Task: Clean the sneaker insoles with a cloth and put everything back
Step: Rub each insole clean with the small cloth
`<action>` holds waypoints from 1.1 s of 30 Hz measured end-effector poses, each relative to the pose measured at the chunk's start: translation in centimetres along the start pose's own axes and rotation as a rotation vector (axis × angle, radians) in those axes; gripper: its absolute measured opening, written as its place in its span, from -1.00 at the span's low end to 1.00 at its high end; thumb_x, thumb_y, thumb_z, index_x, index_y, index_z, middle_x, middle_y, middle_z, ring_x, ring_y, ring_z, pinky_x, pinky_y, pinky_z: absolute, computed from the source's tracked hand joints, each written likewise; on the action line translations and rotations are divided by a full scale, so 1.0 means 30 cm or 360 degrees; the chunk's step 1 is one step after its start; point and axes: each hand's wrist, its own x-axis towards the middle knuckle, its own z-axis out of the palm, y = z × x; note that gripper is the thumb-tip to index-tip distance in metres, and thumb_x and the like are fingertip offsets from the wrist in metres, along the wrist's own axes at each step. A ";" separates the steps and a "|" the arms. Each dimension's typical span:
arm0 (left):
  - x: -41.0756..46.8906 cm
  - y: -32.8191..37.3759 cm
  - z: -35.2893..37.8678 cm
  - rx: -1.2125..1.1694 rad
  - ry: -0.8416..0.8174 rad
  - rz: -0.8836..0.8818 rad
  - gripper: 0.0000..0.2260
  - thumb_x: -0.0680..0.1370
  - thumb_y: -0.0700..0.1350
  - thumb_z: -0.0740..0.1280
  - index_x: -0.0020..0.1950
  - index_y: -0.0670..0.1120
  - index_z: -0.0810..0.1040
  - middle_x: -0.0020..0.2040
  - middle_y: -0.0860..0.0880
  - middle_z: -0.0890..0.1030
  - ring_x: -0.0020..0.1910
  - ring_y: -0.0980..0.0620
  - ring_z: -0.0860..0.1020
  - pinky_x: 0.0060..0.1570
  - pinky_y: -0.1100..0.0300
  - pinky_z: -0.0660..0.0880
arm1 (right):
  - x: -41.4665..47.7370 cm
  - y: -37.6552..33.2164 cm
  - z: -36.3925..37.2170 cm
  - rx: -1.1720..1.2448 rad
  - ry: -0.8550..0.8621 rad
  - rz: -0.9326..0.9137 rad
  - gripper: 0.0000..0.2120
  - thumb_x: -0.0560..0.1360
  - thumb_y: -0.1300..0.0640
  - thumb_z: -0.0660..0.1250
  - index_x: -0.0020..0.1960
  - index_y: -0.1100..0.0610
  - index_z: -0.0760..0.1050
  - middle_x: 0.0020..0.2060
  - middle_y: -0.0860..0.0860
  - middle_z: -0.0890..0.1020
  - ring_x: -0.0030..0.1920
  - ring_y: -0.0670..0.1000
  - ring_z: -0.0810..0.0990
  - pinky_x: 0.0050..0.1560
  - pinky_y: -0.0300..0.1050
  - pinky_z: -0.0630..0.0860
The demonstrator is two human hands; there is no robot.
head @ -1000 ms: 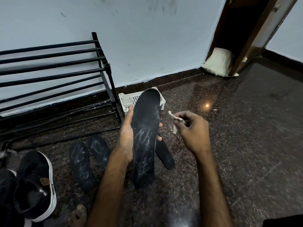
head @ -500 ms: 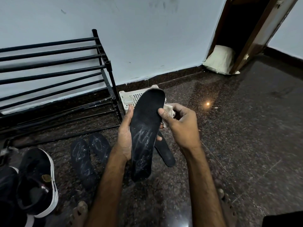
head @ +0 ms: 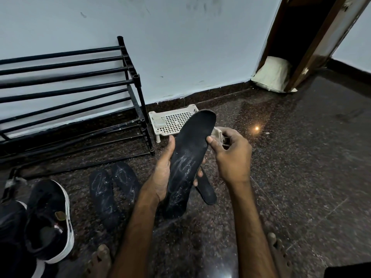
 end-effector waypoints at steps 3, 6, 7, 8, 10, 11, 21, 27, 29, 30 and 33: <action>0.002 -0.003 0.004 0.0011 0.0040 0.0010 -0.25 0.51 0.38 0.18 0.21 -0.32 0.55 -0.04 -0.30 0.50 -0.29 -0.18 0.58 -0.38 0.08 0.56 | 0.014 0.001 -0.026 -0.0086 -0.0057 -0.0058 -0.77 0.47 0.25 0.47 0.11 0.12 0.63 0.00 -0.09 0.64 0.01 -0.15 0.60 0.11 -0.23 0.55; 0.000 0.010 0.010 -0.0001 0.0080 0.0070 -0.27 0.52 0.37 0.13 0.20 -0.30 0.56 -0.07 -0.28 0.56 -0.29 -0.14 0.57 -0.38 0.10 0.54 | 0.013 0.014 -0.043 -0.0106 -0.0056 -0.0042 -0.80 0.47 0.24 0.46 0.09 0.10 0.65 -0.05 -0.12 0.64 -0.05 -0.20 0.59 0.01 -0.40 0.52; 0.000 0.014 0.011 -0.0002 0.0099 0.0084 -0.27 0.53 0.36 0.12 0.21 -0.30 0.55 -0.08 -0.27 0.57 -0.30 -0.14 0.57 -0.39 0.10 0.53 | 0.011 0.019 -0.045 -0.0082 -0.0035 -0.0006 -0.81 0.48 0.22 0.46 0.08 0.08 0.65 -0.08 -0.13 0.64 -0.07 -0.21 0.60 -0.05 -0.45 0.49; 0.001 0.018 0.010 0.0003 0.0125 0.0087 -0.27 0.54 0.36 0.10 0.20 -0.30 0.55 -0.08 -0.26 0.57 -0.30 -0.13 0.57 -0.39 0.10 0.53 | 0.008 0.028 -0.043 -0.0044 -0.0017 0.0042 -0.83 0.48 0.20 0.46 0.07 0.07 0.65 -0.09 -0.12 0.65 -0.08 -0.20 0.61 -0.08 -0.45 0.50; 0.004 0.022 0.009 -0.0017 0.0182 0.0059 -0.24 0.53 0.39 0.08 0.19 -0.31 0.55 -0.12 -0.25 0.58 -0.34 -0.14 0.57 -0.40 0.10 0.54 | 0.000 0.039 -0.033 0.0045 0.0004 0.0145 -0.84 0.49 0.18 0.45 0.06 0.06 0.65 -0.11 -0.12 0.68 -0.10 -0.16 0.64 -0.05 -0.28 0.58; 0.006 0.022 0.008 -0.0053 0.0204 0.0040 -0.23 0.52 0.40 0.07 0.19 -0.30 0.55 -0.14 -0.24 0.59 -0.35 -0.14 0.57 -0.40 0.09 0.55 | -0.004 0.040 -0.027 0.0088 0.0002 0.0188 -0.84 0.49 0.18 0.45 0.07 0.07 0.65 -0.11 -0.12 0.69 -0.11 -0.15 0.65 -0.03 -0.18 0.62; 0.025 0.022 0.040 -0.0292 0.0239 -0.0225 -0.16 0.44 0.49 0.02 0.10 -0.24 0.64 -0.16 -0.24 0.63 -0.35 -0.17 0.61 -0.39 0.00 0.59 | -0.029 0.008 0.042 0.0363 -0.0062 0.0303 -0.89 0.47 0.22 0.45 -0.03 0.06 0.63 -0.21 -0.07 0.69 -0.24 -0.14 0.62 -0.17 -0.13 0.58; 0.021 0.024 0.007 -0.0282 0.0174 -0.0267 -0.13 0.47 0.49 -0.05 0.15 -0.22 0.63 -0.11 -0.25 0.62 -0.35 -0.18 0.59 -0.40 -0.06 0.60 | -0.016 0.016 0.052 0.0447 -0.0144 0.0435 -0.85 0.44 0.23 0.48 -0.06 0.03 0.60 -0.19 -0.02 0.70 -0.22 -0.03 0.65 -0.08 0.10 0.65; 0.015 0.027 0.013 -0.0276 0.0136 -0.0274 -0.12 0.48 0.50 -0.08 0.11 -0.22 0.66 -0.12 -0.26 0.61 -0.35 -0.18 0.60 -0.40 -0.08 0.61 | -0.012 0.021 0.063 0.0481 -0.0128 0.0466 -0.88 0.44 0.21 0.47 -0.08 0.04 0.61 -0.21 0.01 0.70 -0.27 -0.01 0.63 -0.11 0.16 0.65; 0.013 0.028 0.015 -0.0279 0.0125 -0.0276 -0.12 0.48 0.50 -0.08 0.13 -0.21 0.65 -0.12 -0.27 0.61 -0.34 -0.19 0.60 -0.40 -0.10 0.61 | -0.010 0.022 0.068 0.0474 -0.0105 0.0464 -0.90 0.43 0.19 0.47 -0.09 0.03 0.61 -0.24 0.01 0.70 -0.29 0.00 0.63 -0.14 0.17 0.64; 0.011 0.028 0.023 -0.0316 0.0121 -0.0251 -0.22 0.53 0.43 -0.05 0.23 -0.18 0.59 -0.07 -0.24 0.64 -0.33 -0.19 0.61 -0.42 -0.15 0.59 | -0.007 0.022 0.076 0.0439 0.0035 0.0482 -0.93 0.44 0.15 0.46 -0.11 0.01 0.61 -0.28 -0.02 0.69 -0.30 -0.01 0.64 -0.18 0.11 0.65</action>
